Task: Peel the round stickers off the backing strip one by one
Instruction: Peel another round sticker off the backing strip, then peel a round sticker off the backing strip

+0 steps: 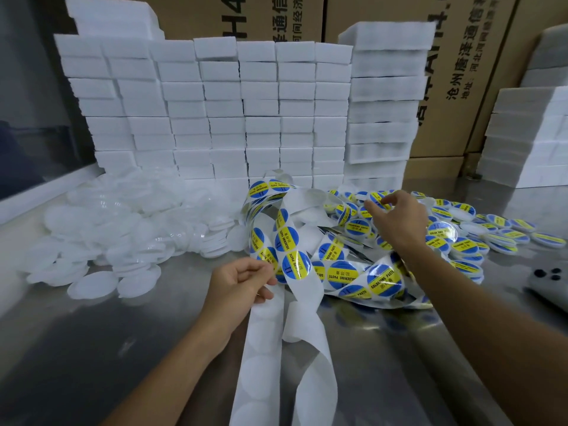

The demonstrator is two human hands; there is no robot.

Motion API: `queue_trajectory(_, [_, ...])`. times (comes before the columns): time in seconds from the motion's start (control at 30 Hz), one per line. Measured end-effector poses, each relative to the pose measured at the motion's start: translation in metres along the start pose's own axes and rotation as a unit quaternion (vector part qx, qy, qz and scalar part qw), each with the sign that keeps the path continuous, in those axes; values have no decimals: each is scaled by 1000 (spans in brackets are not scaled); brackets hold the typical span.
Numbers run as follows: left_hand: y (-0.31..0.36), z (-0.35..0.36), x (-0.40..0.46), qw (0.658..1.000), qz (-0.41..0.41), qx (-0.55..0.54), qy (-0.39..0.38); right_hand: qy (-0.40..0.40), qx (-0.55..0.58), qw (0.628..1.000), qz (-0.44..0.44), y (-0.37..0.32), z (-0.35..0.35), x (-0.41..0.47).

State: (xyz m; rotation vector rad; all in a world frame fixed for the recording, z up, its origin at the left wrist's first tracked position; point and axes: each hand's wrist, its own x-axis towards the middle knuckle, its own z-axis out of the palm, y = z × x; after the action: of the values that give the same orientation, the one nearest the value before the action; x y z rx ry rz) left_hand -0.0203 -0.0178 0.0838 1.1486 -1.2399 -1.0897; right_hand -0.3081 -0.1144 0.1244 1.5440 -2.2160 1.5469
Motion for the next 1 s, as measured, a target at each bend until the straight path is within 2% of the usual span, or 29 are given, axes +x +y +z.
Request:
queue_trajectory(0.1, [-1,0,1,1000,-12,19,-16,-42,-29,998,28,7,7,12])
queue_trajectory(0.17, [-2,2,1,999,-21,26,-23,-44,-28,999,15,7,10,12])
queue_trajectory(0.4, [0,9,-2,996,-37,38,-68,-43,62,987,-141,-31,-2,-36])
queue_trajectory(0.47, [1,11,-4,996,-39,26,-70,-88,86,975,-185,-43,-7,-58])
queue_trajectory(0.6, [3,14,-6,998,-25,-18,-63,-243,67,930,-269,-60,-9,-91])
queue_trajectory(0.77, [5,15,-6,995,-4,-88,-40,-297,88,913,-265,-61,-5,-111])
queue_trajectory(1.0, [5,19,-7,990,6,-139,26,-298,168,906,-247,-69,-2,-127])
